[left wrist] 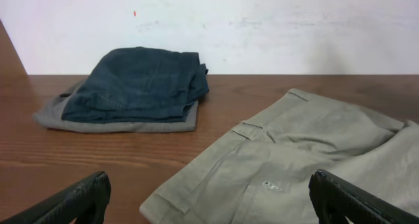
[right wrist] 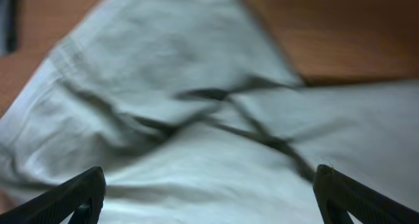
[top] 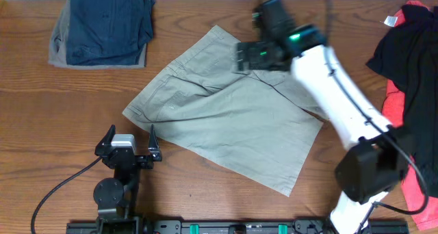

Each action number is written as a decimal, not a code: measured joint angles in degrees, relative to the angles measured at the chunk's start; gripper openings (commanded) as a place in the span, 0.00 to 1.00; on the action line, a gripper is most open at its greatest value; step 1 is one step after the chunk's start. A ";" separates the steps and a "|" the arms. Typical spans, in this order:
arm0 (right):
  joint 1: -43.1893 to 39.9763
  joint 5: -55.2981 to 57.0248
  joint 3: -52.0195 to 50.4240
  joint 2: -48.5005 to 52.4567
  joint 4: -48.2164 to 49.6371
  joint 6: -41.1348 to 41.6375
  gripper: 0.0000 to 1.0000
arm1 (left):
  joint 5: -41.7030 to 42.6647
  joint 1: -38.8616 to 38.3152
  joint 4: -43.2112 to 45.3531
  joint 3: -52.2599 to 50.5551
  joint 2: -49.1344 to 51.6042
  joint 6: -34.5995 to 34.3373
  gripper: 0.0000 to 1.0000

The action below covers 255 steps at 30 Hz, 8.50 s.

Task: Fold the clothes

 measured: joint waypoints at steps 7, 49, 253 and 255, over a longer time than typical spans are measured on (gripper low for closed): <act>-6.71 -2.51 0.15 -0.85 -16.11 2.75 0.92 | 0.00 0.00 0.02 0.00 0.00 0.00 0.98; 15.76 -5.57 -60.59 -31.78 -4.44 31.26 0.99 | 0.00 0.00 0.00 0.02 0.00 0.00 0.98; 4.46 18.14 2.12 -50.29 -36.70 22.60 0.01 | 4.42 5.68 -71.58 99.58 46.47 -28.74 0.06; 4.46 19.08 5.60 -50.40 -37.90 22.43 0.01 | 5.07 5.68 -72.65 104.04 46.49 -28.74 0.06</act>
